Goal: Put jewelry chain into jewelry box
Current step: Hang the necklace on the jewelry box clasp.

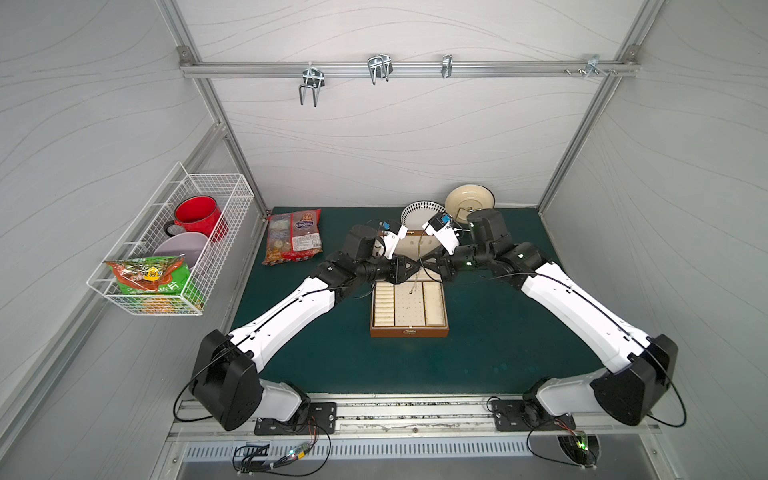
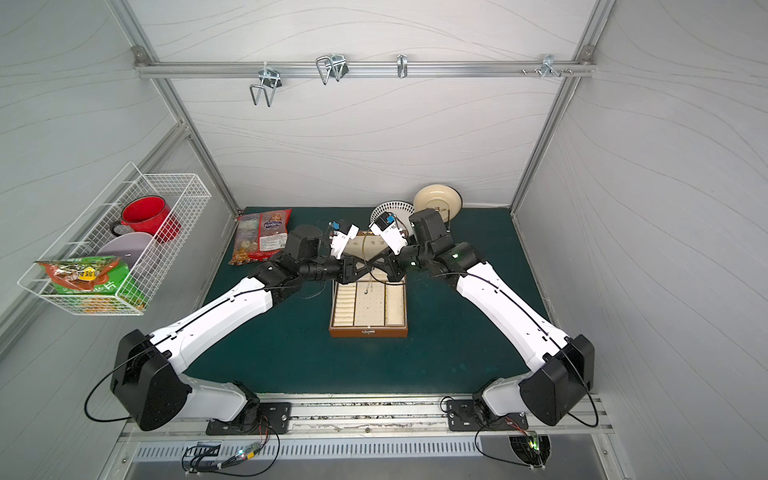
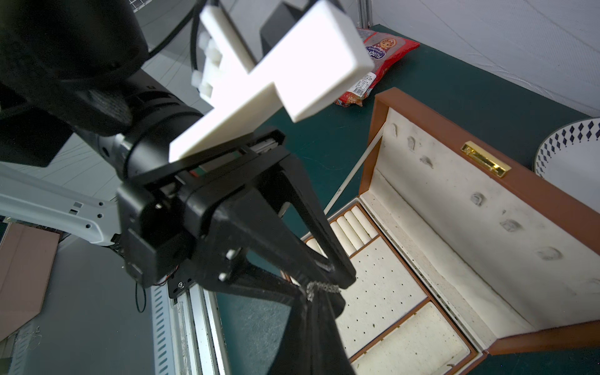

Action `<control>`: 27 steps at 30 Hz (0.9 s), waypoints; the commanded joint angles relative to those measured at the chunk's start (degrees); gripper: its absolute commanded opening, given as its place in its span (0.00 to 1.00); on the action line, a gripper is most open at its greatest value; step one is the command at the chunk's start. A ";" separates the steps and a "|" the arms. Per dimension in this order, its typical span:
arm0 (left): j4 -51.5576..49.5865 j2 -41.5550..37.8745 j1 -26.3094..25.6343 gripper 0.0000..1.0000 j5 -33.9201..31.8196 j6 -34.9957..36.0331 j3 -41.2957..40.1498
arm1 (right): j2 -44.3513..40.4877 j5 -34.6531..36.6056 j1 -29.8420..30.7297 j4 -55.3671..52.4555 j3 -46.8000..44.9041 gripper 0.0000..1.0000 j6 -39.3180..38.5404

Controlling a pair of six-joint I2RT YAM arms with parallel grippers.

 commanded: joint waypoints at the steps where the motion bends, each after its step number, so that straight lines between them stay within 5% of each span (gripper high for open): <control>1: 3.62 0.64 -0.42 0.24 -0.41 1.43 2.46 | -1.55 -1.10 -0.07 -0.04 -0.58 0.00 0.38; 27: 4.15 0.57 -0.51 0.27 -3.61 2.16 2.45 | -1.46 -1.16 -0.12 0.20 -0.61 0.00 0.38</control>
